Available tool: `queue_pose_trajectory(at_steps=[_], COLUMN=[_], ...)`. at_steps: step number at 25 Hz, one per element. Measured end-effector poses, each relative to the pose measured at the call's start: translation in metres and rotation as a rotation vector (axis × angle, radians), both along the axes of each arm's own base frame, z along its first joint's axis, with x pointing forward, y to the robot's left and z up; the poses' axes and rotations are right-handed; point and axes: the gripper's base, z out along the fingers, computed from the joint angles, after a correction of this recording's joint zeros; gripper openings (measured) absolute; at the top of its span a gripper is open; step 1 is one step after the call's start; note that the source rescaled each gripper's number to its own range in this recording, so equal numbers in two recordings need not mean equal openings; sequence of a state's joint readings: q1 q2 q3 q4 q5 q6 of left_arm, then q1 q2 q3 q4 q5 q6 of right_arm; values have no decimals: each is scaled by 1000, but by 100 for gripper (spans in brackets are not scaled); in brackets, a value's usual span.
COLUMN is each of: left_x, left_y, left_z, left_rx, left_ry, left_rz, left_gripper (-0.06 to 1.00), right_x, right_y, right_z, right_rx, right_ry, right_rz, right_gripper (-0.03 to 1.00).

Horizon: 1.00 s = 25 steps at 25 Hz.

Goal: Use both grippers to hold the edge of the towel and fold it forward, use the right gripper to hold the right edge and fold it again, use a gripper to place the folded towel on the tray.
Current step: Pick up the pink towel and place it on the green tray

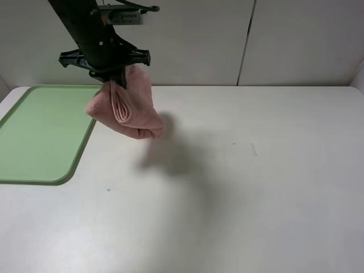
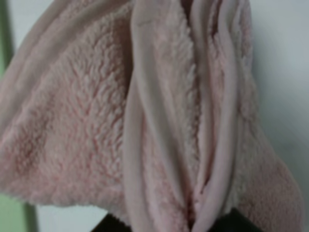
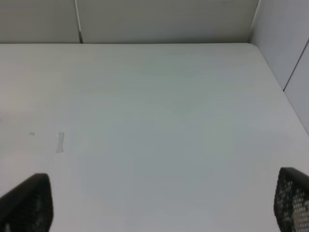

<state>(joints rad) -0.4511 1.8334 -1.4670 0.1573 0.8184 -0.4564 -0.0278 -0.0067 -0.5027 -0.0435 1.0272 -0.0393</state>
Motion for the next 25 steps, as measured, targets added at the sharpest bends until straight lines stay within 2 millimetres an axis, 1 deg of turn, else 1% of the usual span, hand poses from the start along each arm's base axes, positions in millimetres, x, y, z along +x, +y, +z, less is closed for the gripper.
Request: queue_pose_trajectory(at_steps=[6,9,13,21,25], left_x=[-4,-4,-3,7,12], left_y=[30,43,61,102,118], left_z=[-2,-5,-4,-3,-2], left_rx=[10,19,18,15,11], left_ry=[10,19,9,-29,-69], left_rz=[51,70,105,185,207], left_gripper=[14,14,14,14,14], right_x=[0,0,0,0,0], right_y=[0,0,0,0,0], right_z=[0,0,0,0,0], right_rx=[0,0,0,0,0], right_ry=[-1,-1,-1,-1,-1], right_rz=[0,0,0,0,0], right_gripper=[100,100,100,100,100])
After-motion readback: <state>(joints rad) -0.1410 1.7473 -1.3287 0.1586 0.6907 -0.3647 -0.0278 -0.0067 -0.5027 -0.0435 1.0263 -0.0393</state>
